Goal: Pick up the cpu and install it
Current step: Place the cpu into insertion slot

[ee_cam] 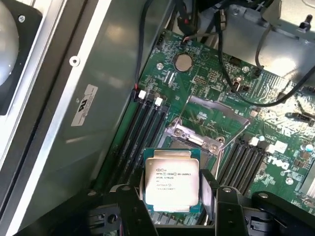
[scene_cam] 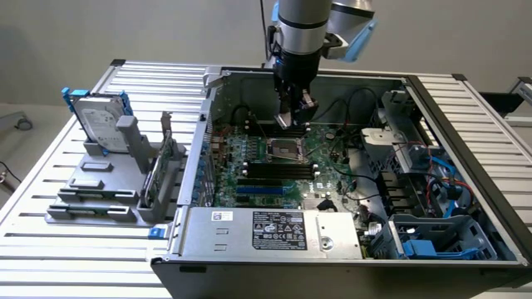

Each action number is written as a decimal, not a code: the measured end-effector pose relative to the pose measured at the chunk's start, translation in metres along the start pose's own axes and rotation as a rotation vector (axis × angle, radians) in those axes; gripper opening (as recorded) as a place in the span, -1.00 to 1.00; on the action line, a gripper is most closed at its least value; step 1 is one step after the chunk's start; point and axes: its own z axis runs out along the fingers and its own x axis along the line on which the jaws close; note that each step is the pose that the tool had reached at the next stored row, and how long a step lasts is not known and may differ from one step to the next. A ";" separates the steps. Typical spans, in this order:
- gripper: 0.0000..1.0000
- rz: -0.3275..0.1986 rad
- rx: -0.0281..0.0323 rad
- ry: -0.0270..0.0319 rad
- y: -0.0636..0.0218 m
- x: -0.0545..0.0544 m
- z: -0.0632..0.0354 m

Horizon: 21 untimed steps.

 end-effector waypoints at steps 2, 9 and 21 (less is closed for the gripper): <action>0.09 0.034 -0.0025 -0.0022 -0.0001 0.000 0.0006; 0.09 0.152 -0.0113 -0.0097 -0.0002 0.000 0.0030; 0.09 0.269 -0.0197 -0.0175 -0.0077 0.002 0.0089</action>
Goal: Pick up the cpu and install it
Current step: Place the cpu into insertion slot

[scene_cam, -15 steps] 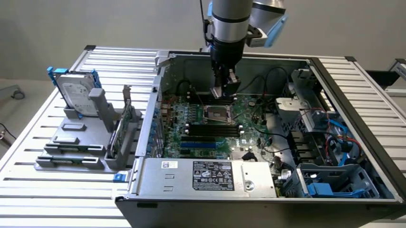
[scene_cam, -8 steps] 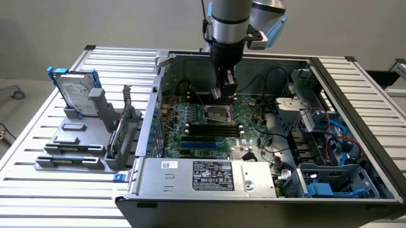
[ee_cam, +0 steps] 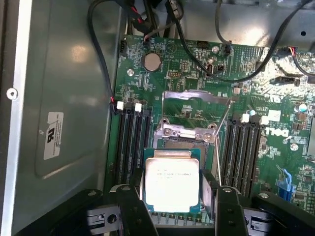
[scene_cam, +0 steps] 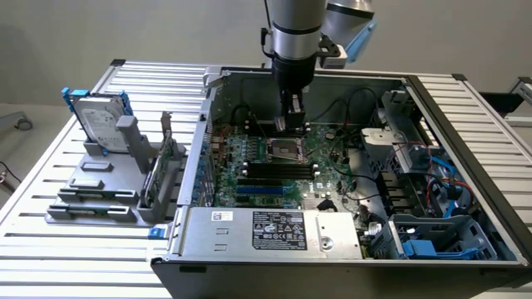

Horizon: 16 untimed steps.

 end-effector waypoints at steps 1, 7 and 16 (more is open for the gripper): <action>0.09 0.008 -0.0008 -0.0004 -0.0005 0.000 0.0004; 0.09 0.088 -0.0066 -0.0056 -0.0017 0.000 0.0037; 0.09 0.141 -0.0115 -0.0104 -0.0065 -0.003 0.0164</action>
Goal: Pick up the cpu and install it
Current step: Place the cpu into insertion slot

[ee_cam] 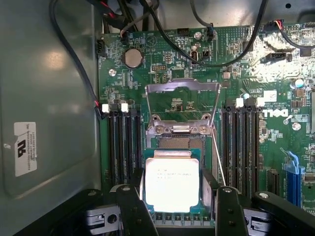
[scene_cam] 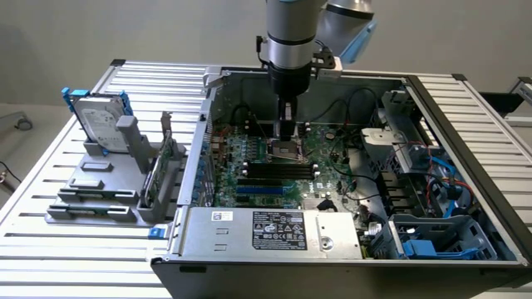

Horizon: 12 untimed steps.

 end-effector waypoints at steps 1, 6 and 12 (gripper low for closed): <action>0.09 0.003 -0.0008 -0.0015 -0.0003 -0.001 0.0014; 0.09 0.006 -0.0098 -0.0097 -0.0008 -0.004 0.0064; 0.09 0.004 -0.0286 -0.0159 -0.0025 -0.007 0.0100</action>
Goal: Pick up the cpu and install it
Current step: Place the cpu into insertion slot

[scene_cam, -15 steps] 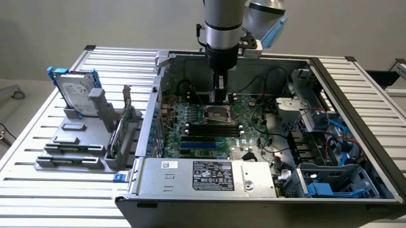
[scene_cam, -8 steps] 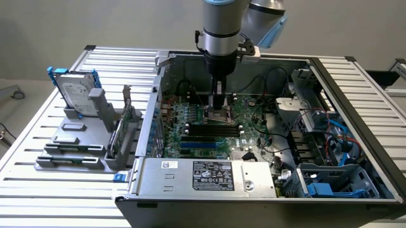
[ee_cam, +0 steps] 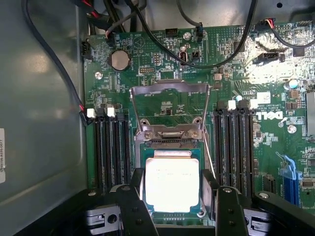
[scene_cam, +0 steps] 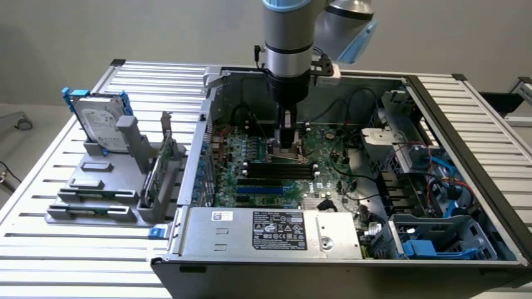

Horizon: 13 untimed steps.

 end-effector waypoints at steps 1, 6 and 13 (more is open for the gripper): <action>0.09 0.000 0.0001 -0.0005 -0.0005 0.000 0.0005; 0.09 0.000 -0.0001 -0.0004 -0.0010 -0.001 0.0024; 0.09 -0.005 -0.0013 -0.0042 -0.0022 -0.001 0.0080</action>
